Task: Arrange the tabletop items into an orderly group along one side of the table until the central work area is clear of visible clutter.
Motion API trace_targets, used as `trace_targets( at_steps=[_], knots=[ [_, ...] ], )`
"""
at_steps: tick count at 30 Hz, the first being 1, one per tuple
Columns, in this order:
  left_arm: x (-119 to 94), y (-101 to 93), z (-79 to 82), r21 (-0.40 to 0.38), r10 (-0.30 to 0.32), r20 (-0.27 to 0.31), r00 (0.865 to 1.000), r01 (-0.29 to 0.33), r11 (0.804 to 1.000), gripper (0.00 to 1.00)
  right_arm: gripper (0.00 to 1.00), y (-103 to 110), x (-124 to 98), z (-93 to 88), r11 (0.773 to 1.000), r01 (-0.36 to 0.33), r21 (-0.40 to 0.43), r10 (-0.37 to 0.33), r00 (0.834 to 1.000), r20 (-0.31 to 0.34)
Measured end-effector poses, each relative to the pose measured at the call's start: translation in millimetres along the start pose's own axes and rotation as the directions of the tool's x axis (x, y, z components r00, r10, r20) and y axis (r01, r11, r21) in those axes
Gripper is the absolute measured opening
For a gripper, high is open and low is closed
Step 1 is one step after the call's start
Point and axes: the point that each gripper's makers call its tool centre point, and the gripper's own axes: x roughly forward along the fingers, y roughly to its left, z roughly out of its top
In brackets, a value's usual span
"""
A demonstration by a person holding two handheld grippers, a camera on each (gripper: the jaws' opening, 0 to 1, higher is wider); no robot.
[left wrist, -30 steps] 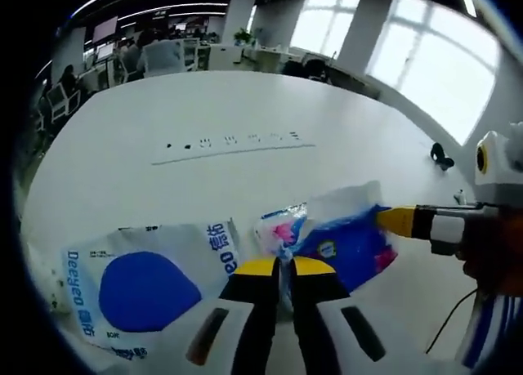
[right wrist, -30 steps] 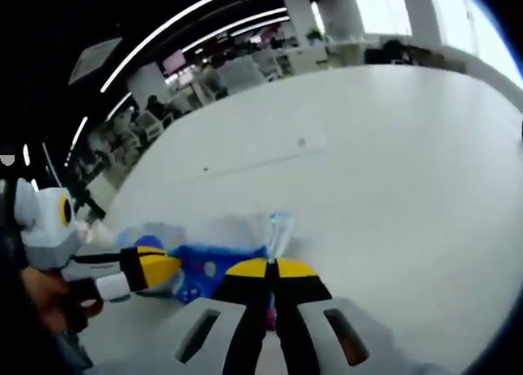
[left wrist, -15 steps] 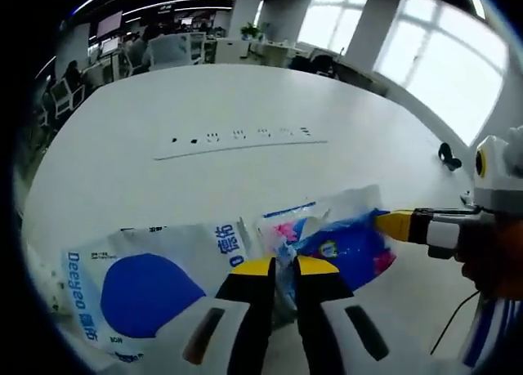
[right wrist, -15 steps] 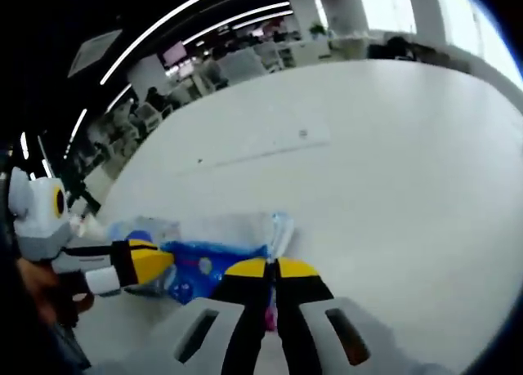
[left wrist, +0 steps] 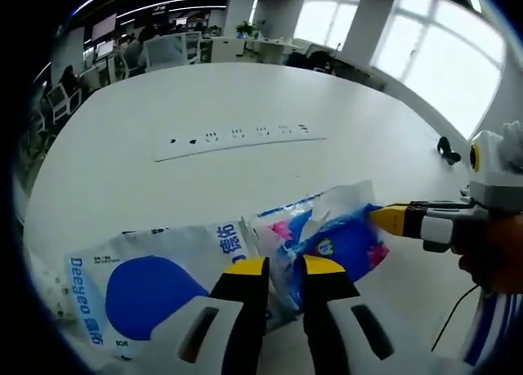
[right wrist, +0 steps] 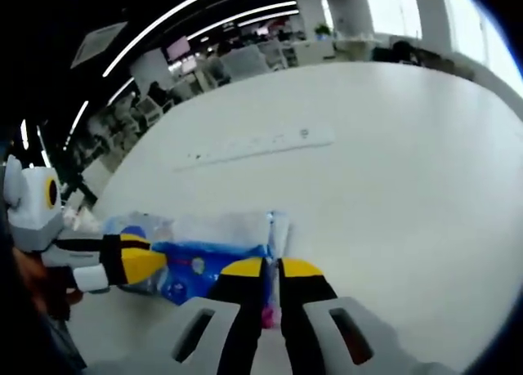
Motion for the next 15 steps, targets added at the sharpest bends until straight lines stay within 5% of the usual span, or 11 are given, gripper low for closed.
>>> trace_targets(
  at_steps=[15],
  knots=[
    [-0.2, 0.6, 3.4, 0.011, 0.003, 0.001, 1.0, -0.003, 1.0, 0.17, 0.13, -6.3, -5.2, 5.6, 0.999, 0.034, -0.042, -0.034, 0.999, 0.003]
  ],
)
